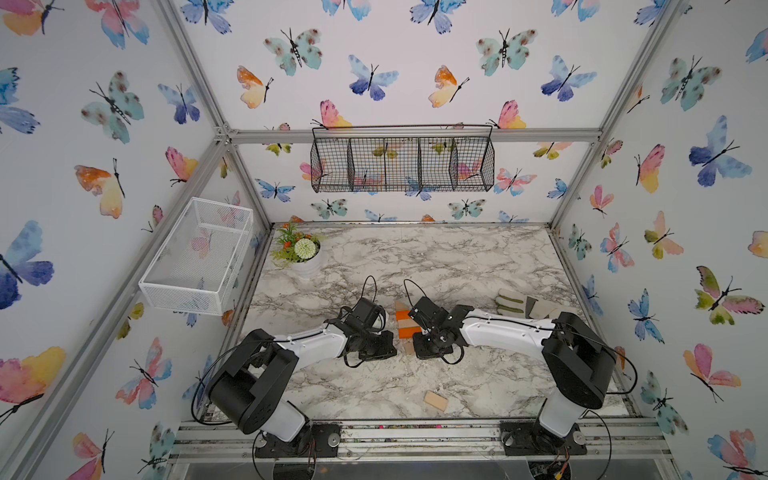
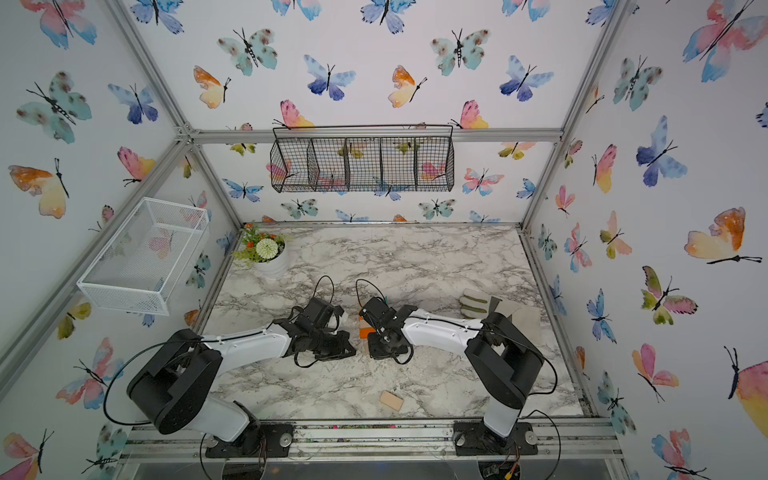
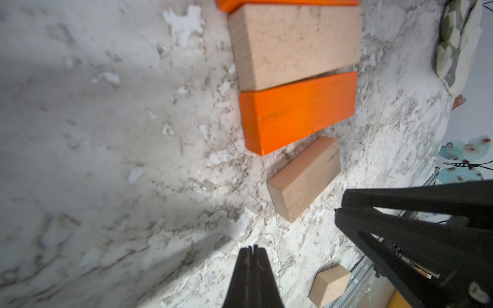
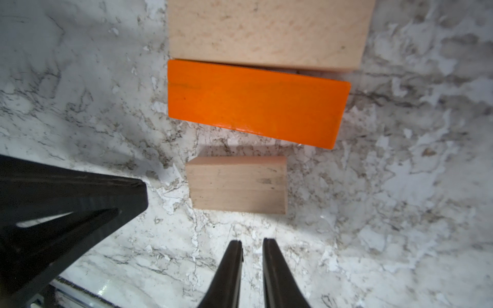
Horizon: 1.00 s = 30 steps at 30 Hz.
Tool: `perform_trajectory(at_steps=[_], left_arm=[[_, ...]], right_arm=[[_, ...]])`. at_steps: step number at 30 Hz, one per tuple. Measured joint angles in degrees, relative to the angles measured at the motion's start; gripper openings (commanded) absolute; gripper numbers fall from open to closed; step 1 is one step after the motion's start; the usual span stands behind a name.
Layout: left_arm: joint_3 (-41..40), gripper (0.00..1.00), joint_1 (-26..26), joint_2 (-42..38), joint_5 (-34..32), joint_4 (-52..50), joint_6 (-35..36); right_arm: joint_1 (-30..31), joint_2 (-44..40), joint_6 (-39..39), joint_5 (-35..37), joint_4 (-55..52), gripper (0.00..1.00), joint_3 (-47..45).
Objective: Assemble a carrot with building blocks
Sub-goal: Assemble the building block at the center of the board.
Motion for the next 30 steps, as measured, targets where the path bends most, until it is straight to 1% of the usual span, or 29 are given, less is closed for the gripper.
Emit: perform_trajectory(at_steps=[4,9,14,23,30], left_arm=[[-0.3,0.0,-0.2,0.0,0.2,0.9,-0.6],[-0.2,0.0,-1.1,0.8,0.3,1.6,-0.9],[-0.2,0.0,-1.2,0.8,0.3,1.5,-1.1],[-1.0,0.0,-1.2,-0.7,0.2,0.6,-1.2],[-1.7,0.0,-1.2,-2.0,0.2,0.0,-0.8]], right_arm=[[-0.1,0.3,-0.9,-1.9,1.0,0.18,0.0],[-0.2,2.5,-2.0,-6.0,3.2,0.18,0.0],[-0.2,3.8,-2.3,-7.9,4.5,0.18,-0.6],[-0.3,4.7,-2.3,-7.8,4.9,0.17,0.0],[-0.7,5.9,-2.3,-5.5,4.5,0.16,2.1]])
